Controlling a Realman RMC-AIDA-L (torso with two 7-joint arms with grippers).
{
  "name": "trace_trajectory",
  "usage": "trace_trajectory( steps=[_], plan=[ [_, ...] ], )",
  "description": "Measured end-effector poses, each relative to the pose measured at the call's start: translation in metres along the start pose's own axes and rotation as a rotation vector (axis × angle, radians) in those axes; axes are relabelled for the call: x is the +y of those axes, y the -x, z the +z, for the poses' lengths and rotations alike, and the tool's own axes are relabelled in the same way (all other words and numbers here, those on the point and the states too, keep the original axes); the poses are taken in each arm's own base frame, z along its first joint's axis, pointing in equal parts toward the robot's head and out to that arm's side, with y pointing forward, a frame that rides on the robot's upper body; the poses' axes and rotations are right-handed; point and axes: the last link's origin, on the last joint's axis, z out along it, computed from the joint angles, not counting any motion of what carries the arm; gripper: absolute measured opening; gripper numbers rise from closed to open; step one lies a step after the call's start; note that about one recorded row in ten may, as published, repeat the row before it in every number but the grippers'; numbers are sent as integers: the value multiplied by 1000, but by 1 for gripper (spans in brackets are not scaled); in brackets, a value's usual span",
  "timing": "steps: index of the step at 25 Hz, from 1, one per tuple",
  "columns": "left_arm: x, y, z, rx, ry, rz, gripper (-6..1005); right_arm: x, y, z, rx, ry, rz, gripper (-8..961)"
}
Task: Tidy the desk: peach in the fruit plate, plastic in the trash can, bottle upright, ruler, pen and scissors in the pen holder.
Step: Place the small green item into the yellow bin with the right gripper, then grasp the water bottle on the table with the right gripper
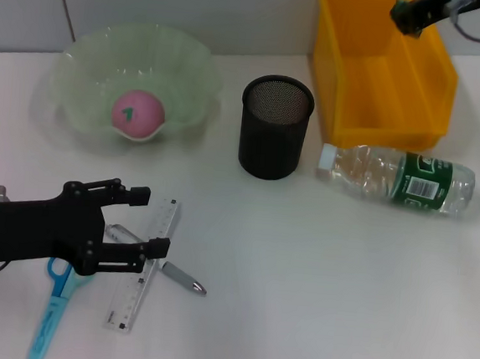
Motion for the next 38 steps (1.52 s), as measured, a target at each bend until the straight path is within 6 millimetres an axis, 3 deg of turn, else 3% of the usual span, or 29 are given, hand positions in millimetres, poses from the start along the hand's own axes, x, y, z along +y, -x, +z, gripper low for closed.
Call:
trace_trajectory(
  steps=[8, 12, 20, 25, 31, 38],
  plan=[
    [0, -2, 2, -2, 10, 4, 782, 4, -16, 44, 51, 17, 39, 220],
    [0, -2, 3, -3, 13, 5, 780, 5, -15, 44, 38, 11, 38, 442],
    [0, -2, 2, -5, 12, 4, 777, 5, -15, 44, 39, 10, 36, 715],
    [0, -2, 2, -3, 11, 2, 775, 4, -12, 34, 27, 11, 23, 739],
    [1, -1, 1, 2, 14, -1, 772, 17, -7, 0, 33, 131, -71, 740],
    [1, -1, 1, 2, 15, -1, 770, 24, -14, -31, 183, 240, -272, 740]
  ],
)
